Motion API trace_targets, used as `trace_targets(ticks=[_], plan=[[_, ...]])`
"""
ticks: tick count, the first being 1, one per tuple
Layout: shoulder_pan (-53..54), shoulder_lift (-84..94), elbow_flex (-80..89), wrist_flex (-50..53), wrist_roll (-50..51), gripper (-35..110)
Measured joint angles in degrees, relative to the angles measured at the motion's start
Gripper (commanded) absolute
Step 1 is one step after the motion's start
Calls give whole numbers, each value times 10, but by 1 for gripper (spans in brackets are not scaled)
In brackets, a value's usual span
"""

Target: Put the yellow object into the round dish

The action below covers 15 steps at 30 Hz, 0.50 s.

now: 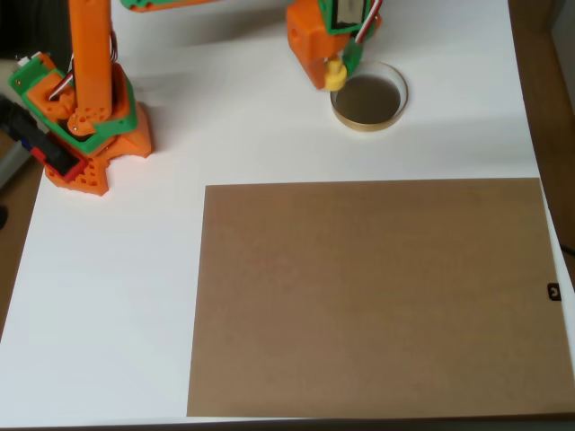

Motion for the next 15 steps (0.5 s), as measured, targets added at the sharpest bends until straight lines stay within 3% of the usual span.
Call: trace_targets(ticks=[15], plan=[[10, -120, -147, 8, 40, 0]])
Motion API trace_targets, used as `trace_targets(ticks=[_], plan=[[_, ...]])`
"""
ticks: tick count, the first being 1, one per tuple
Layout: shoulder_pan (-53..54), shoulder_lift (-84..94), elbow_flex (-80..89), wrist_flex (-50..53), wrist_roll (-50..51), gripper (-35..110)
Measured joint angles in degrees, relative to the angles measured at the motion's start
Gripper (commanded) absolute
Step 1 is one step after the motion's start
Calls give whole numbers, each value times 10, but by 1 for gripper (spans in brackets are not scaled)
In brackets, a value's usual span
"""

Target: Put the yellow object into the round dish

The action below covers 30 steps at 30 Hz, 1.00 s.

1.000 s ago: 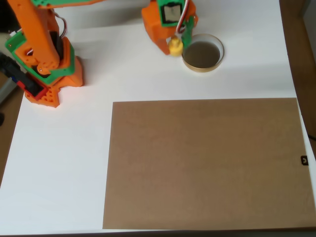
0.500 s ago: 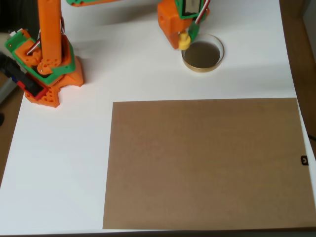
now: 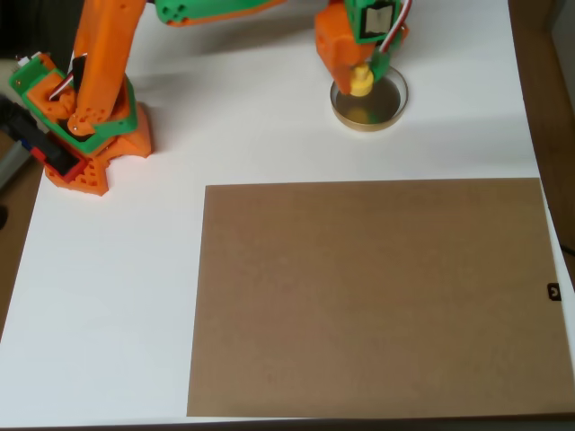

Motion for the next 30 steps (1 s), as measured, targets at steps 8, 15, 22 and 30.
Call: trace_targets(ticks=[8, 15, 22, 30], plan=[[4, -24, -24, 4, 7, 0], [-4, -40, -38, 4, 14, 0], [-14, -43, -39, 13, 14, 16], [-13, -52, -39, 13, 13, 26]])
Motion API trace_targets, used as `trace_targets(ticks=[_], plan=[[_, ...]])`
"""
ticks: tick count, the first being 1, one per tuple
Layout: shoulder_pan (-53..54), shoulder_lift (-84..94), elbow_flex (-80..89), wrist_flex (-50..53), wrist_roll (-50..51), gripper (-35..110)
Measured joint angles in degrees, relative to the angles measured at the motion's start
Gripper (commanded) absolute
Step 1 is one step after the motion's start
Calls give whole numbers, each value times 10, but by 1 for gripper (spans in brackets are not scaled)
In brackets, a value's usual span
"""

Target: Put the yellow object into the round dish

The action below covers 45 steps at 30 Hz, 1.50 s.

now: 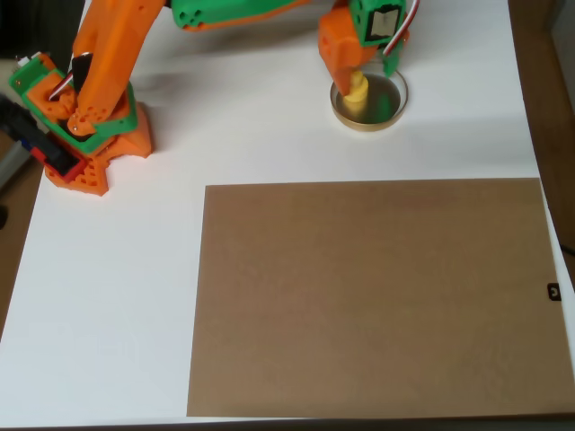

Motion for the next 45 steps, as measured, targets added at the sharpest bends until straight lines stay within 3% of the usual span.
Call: trace_targets(ticks=[11, 23, 31, 45], plan=[[20, 32, 9, 37, -62, 26], [50, 270, 295, 7, -144, 25], [171, 461, 464, -47, -158, 24], [472, 687, 572, -123, -127, 21]])
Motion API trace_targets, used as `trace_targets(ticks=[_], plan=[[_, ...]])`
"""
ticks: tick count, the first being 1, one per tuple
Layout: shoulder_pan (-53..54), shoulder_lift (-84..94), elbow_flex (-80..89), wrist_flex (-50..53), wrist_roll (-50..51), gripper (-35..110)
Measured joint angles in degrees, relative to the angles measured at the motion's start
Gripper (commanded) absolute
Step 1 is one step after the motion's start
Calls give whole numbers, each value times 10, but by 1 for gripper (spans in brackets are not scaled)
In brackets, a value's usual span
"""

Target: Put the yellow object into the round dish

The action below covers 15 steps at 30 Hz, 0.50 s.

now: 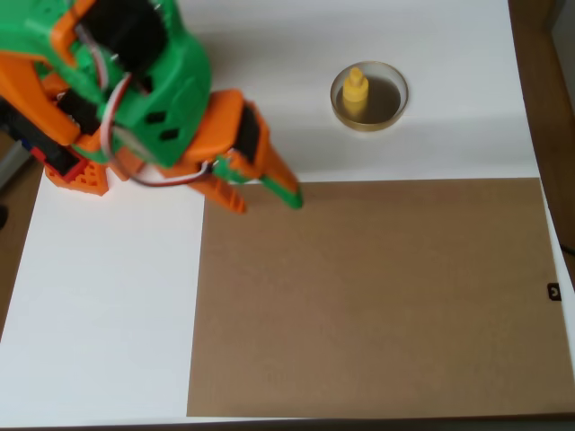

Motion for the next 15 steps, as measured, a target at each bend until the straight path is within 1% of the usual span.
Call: trace_targets(ticks=[5, 15], plan=[[96, 37, 59, -52, -2, 23], [234, 70, 144, -178, 90, 24]])
